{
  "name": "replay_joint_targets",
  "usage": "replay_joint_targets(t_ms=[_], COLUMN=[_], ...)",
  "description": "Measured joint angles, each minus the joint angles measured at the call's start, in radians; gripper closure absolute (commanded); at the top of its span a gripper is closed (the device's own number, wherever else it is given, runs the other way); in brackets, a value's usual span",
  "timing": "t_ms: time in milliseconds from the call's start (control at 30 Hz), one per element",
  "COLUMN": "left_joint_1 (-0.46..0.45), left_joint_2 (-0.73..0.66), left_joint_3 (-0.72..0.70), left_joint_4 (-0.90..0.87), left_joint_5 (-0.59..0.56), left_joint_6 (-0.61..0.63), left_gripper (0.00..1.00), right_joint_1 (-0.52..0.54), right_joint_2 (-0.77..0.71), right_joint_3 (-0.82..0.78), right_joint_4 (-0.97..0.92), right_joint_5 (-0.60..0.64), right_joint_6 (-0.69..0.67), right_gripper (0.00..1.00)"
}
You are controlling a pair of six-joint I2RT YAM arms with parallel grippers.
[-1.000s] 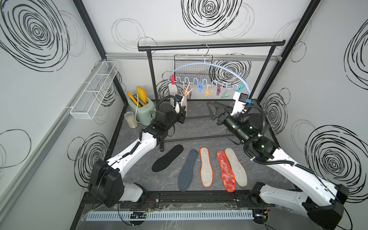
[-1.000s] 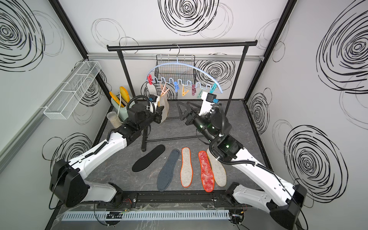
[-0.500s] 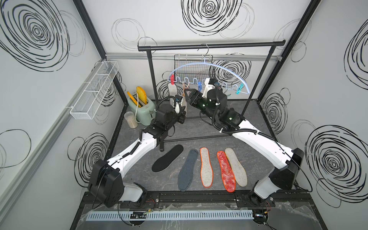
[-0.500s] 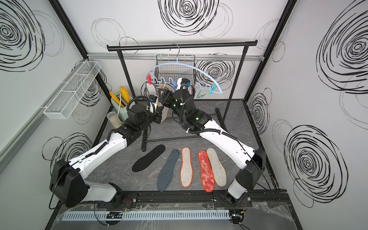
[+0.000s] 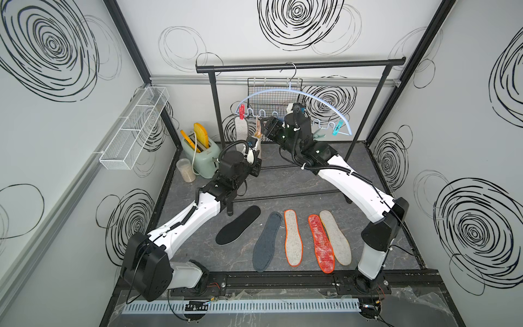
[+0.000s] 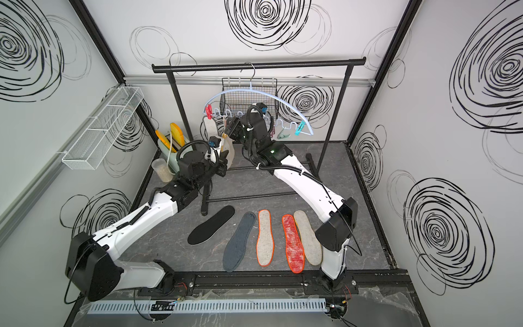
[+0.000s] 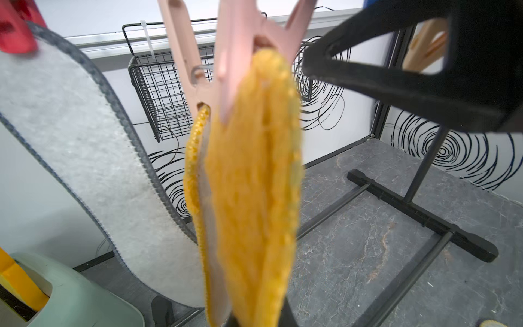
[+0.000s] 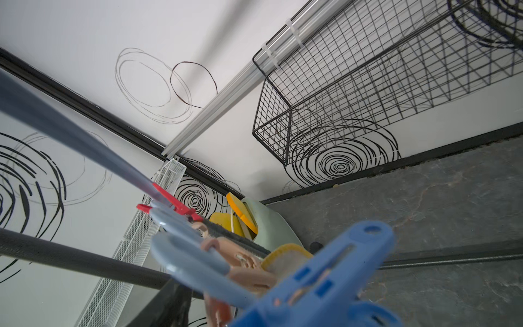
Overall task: Take the shoe insoles off the hanger
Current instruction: Open the clamp at the hanger.
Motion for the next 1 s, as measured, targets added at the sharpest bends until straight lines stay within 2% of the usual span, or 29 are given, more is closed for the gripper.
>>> replay_joint_targets(t_ms=[267, 467, 533, 833, 1000], left_joint_1=[0.0, 0.0, 0.0, 0.0, 0.0], left_joint_2=[0.0, 0.0, 0.0, 0.0, 0.0], left_joint_3=[0.0, 0.0, 0.0, 0.0, 0.0], left_joint_4=[0.005, 0.006, 0.007, 0.007, 0.007], left_joint_5=[-0.002, -0.002, -0.002, -0.002, -0.002], left_joint_6=[0.007, 0.01, 0.01, 0.011, 0.01], left_gripper=[1.0, 1.0, 1.0, 1.0, 1.0], right_joint_1=[-0.005, -0.005, -0.005, -0.005, -0.009], right_joint_2=[0.031, 0.044, 0.044, 0.044, 0.037], right_joint_3=[0.062, 0.063, 0.063, 0.063, 0.052], right_joint_4=[-0.026, -0.032, -0.031, -0.021, -0.008], right_joint_5=[-0.033, -0.053, -0.055, -0.062, -0.064], right_joint_6=[0.005, 0.012, 0.011, 0.01, 0.004], right_gripper=[0.36, 0.43, 0.5, 0.68, 0.71])
